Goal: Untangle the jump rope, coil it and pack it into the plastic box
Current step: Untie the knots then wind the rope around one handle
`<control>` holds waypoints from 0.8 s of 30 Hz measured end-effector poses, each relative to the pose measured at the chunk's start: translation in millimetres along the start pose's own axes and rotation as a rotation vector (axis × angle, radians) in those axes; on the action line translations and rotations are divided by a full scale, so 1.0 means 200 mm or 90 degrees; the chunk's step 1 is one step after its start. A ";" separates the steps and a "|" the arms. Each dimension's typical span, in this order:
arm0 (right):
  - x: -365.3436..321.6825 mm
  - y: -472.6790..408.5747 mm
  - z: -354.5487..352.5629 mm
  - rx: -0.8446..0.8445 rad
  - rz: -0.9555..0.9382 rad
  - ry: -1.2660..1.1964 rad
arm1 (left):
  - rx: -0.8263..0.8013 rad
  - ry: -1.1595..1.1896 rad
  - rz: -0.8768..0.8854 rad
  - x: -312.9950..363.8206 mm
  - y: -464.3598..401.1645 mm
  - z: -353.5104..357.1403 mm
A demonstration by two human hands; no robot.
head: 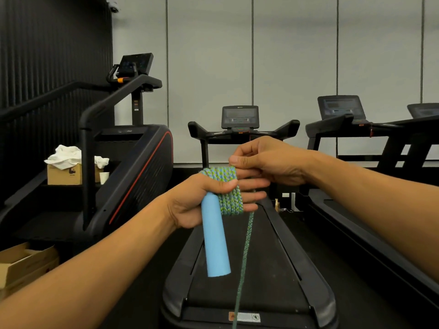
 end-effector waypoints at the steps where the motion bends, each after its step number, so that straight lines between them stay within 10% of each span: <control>1: 0.00 0.00 0.00 -0.003 -0.003 -0.008 | -0.020 0.016 -0.003 0.00 0.00 0.00; 9: 0.06 0.05 0.04 -0.191 0.191 -0.333 | -0.202 0.055 0.027 0.02 0.04 0.00; 13: 0.12 0.06 0.12 -0.285 0.233 -0.603 | -0.126 0.116 0.056 0.05 0.01 0.02; 18: 0.21 0.03 0.16 -0.028 0.161 -0.408 | -0.065 0.133 0.126 0.13 -0.02 0.01; 24: 0.20 0.09 0.14 -0.033 0.159 -0.306 | -0.019 0.120 0.159 0.16 -0.03 -0.04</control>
Point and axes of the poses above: each hand's wrist, its own y-axis away from the middle knuckle, its own z-axis out of the palm, x = y × z, the point moved 2 cm from there along -y, towards the middle knuckle, and after that the axes turned 13 degrees about x, right-handed, at the moved point
